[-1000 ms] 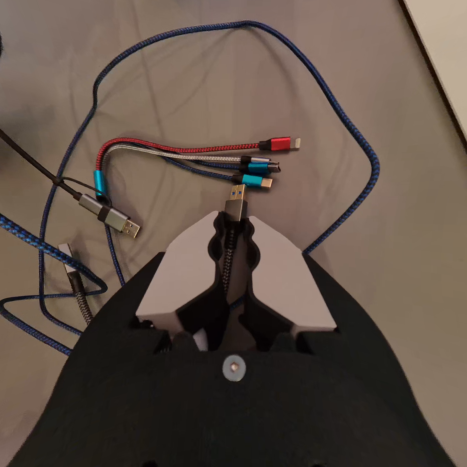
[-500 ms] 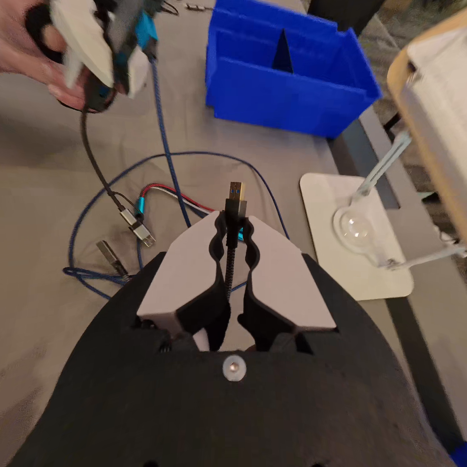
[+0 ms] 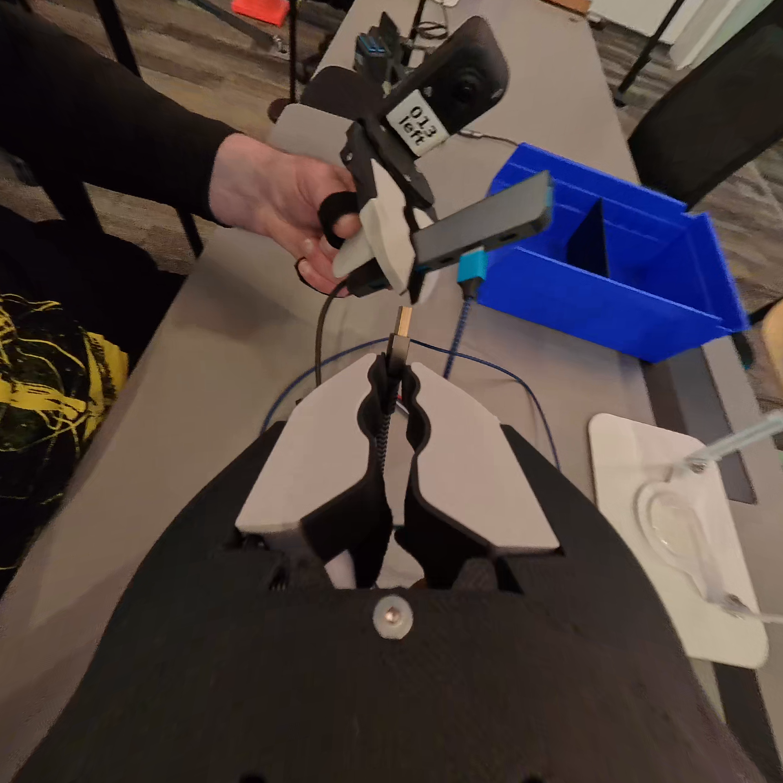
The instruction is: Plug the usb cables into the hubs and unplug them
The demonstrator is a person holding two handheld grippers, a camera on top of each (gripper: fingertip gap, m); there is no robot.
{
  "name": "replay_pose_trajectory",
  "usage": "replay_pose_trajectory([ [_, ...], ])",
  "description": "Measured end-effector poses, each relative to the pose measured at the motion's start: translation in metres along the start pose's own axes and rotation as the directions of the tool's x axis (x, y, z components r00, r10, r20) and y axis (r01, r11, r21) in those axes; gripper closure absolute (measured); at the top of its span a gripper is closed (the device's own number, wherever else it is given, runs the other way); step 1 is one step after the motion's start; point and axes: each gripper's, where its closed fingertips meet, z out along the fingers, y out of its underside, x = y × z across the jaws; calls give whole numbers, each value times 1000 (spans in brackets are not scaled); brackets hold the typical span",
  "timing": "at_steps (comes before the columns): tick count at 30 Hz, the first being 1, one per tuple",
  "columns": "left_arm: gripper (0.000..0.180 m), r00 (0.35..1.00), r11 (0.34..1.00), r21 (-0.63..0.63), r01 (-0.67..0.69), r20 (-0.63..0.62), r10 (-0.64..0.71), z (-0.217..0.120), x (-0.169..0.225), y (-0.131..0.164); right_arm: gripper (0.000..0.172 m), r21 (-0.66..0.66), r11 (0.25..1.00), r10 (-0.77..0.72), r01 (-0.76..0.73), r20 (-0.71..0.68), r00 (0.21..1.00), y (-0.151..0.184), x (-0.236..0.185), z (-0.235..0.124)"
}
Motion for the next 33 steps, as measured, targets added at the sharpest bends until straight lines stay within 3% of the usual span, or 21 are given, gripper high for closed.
replay_pose_trajectory([
  [11,169,997,995,-58,-83,3,83,7,7,6,166,23,996,86,-88,53,995,-2,0,34],
  [25,169,910,898,-258,-357,121,397,6,4,12,167,-97,987,140,-129,119,983,8,-5,35],
  [28,169,922,915,-217,-341,113,370,6,7,8,167,-119,985,143,-128,133,981,11,-7,33],
  [33,170,979,981,-30,-190,75,192,3,10,-12,166,-155,979,155,-129,169,973,20,-17,39],
])
